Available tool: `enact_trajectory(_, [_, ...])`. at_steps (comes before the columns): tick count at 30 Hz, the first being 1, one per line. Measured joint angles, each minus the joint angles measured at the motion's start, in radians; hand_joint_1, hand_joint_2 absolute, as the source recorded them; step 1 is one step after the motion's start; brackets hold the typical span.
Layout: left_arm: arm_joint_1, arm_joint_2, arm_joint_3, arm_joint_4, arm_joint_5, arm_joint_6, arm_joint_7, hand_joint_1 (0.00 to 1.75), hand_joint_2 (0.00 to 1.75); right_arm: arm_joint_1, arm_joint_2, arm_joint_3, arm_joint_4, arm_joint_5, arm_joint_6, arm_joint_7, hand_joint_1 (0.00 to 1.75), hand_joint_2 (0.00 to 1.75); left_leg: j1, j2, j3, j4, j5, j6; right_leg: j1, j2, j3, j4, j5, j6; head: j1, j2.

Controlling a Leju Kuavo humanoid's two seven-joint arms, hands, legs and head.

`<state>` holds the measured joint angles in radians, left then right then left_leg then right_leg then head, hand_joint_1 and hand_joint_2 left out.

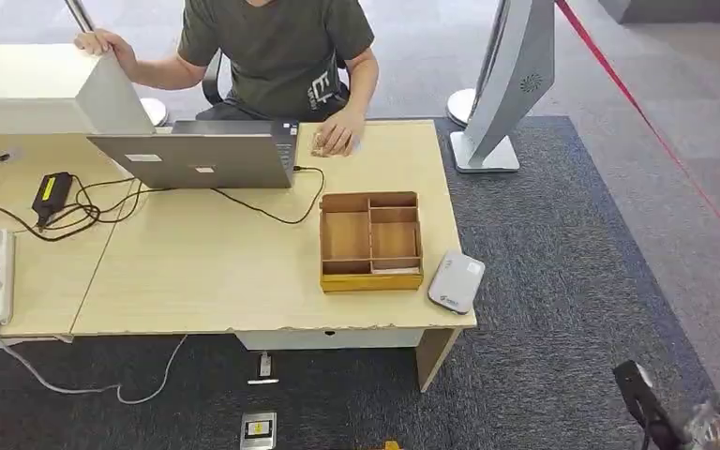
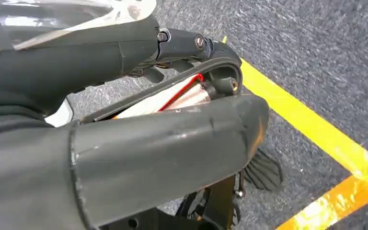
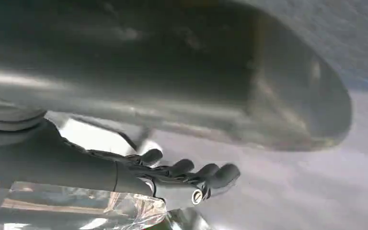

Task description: Pass the card to the sensor for recognition and then transmit it.

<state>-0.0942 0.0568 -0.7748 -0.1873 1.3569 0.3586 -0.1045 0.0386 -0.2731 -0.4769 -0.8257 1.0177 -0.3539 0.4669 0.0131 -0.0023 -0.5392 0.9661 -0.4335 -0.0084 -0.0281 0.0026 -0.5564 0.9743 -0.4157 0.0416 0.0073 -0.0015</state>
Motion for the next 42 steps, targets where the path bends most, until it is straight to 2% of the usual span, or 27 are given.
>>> enact_trajectory(5, [-0.005, -0.002, 0.0, 0.0, -0.005, -0.002, 0.018, 0.0, 0.0, -0.049, 0.081, -0.087, 0.221, -0.072, -0.046, 0.032, 0.0, 0.0, 0.001, 0.003, 0.001, -0.001, 0.0, 0.0, 0.001, 0.004, 0.0, 0.0, 0.0, 0.0, 0.0, 0.0])
enact_trajectory(8, [-0.006, -0.002, 0.0, 0.0, -0.008, 0.002, 0.022, 0.0, 0.0, -0.073, 0.144, -0.14, 0.327, -0.16, -0.074, 0.006, 0.0, 0.0, 0.002, 0.003, 0.002, -0.001, 0.0, -0.001, 0.002, 0.004, 0.0, 0.001, 0.0, -0.001, -0.001, 0.0])
enact_trajectory(10, [-0.006, -0.002, 0.0, 0.0, -0.011, 0.005, 0.027, 0.0, 0.0, -0.086, 0.192, -0.184, 0.383, -0.218, -0.09, -0.052, 0.0, 0.0, 0.003, 0.003, 0.001, -0.001, 0.0, -0.001, 0.003, 0.004, 0.001, 0.001, 0.0, -0.001, -0.001, 0.0])
enact_trajectory(12, [-0.006, -0.002, 0.0, 0.0, -0.018, 0.014, 0.026, 0.0, 0.0, -0.093, 0.243, -0.215, 0.427, -0.232, -0.104, -0.173, 0.0, 0.0, 0.003, 0.002, 0.001, -0.001, 0.0, -0.001, 0.003, 0.004, 0.001, 0.001, 0.0, -0.002, -0.001, 0.0])
enact_trajectory(15, [-0.007, -0.002, 0.0, 0.0, -0.038, 0.039, -0.005, 0.0, 0.0, -0.108, 0.301, -0.251, 0.482, -0.279, -0.065, -0.351, 0.0, 0.0, 0.003, 0.002, 0.001, -0.001, 0.001, -0.002, 0.003, 0.004, 0.001, 0.001, 0.0, -0.002, -0.001, 0.0])
enact_trajectory(17, [-0.008, 0.001, 0.0, 0.0, -0.046, 0.04, -0.013, 0.0, 0.0, -0.12, 0.341, -0.287, 0.517, -0.33, -0.045, -0.421, 0.0, 0.0, 0.003, 0.002, 0.002, -0.001, 0.001, -0.002, 0.003, 0.004, 0.001, 0.001, 0.0, -0.002, 0.0, 0.0])
enact_trajectory(20, [-0.008, 0.006, 0.0, 0.0, -0.046, 0.047, -0.016, 0.0, 0.0, -0.128, 0.378, -0.332, 0.549, -0.379, -0.036, -0.493, 0.0, 0.0, 0.003, 0.002, 0.001, -0.001, 0.001, -0.002, 0.003, 0.004, 0.001, 0.001, 0.0, -0.002, -0.001, 0.0])
enact_trajectory(24, [-0.007, 0.008, 0.0, 0.0, -0.036, 0.057, -0.064, 0.0, 0.0, -0.138, 0.389, -0.385, 0.577, -0.408, -0.017, -0.542, 0.0, 0.0, 0.003, 0.002, 0.001, -0.001, 0.001, -0.002, 0.002, 0.004, 0.002, 0.001, 0.0, -0.002, 0.0, 0.0])
enact_trajectory(29, [-0.007, 0.008, 0.019, 0.0, 0.009, 0.062, -0.138, 0.0, 0.0, -0.147, 0.379, -0.429, 0.598, -0.413, -0.012, -0.557, 0.0, 0.0, 0.002, 0.002, 0.001, -0.001, 0.001, -0.002, 0.002, 0.004, 0.002, 0.001, 0.0, -0.002, 0.0, 0.0])
enact_trajectory(34, [-0.006, 0.01, 0.04, 0.0, 0.023, 0.008, -0.182, 0.0, 0.0, -0.151, 0.374, -0.464, 0.612, -0.431, -0.013, -0.564, 0.0, 0.0, 0.002, 0.002, 0.002, -0.001, 0.001, -0.002, 0.002, 0.004, 0.002, 0.001, 0.0, -0.002, 0.0, 0.0])
enact_trajectory(38, [-0.005, 0.01, 0.056, 0.0, 0.051, -0.047, -0.118, 0.0, 0.0, -0.153, 0.374, -0.482, 0.623, -0.432, -0.01, -0.565, 0.0, 0.0, 0.003, 0.002, 0.002, -0.001, 0.001, -0.002, 0.002, 0.004, 0.002, 0.001, 0.0, -0.002, 0.0, 0.0])
enact_trajectory(42, [-0.002, 0.01, 0.07, 0.0, 0.052, -0.056, -0.106, 0.0, 0.0, -0.155, 0.374, -0.495, 0.629, -0.432, -0.008, -0.564, 0.0, 0.0, 0.002, 0.002, 0.002, -0.001, 0.001, -0.002, 0.002, 0.004, 0.002, 0.001, 0.0, -0.002, 0.0, 0.0])
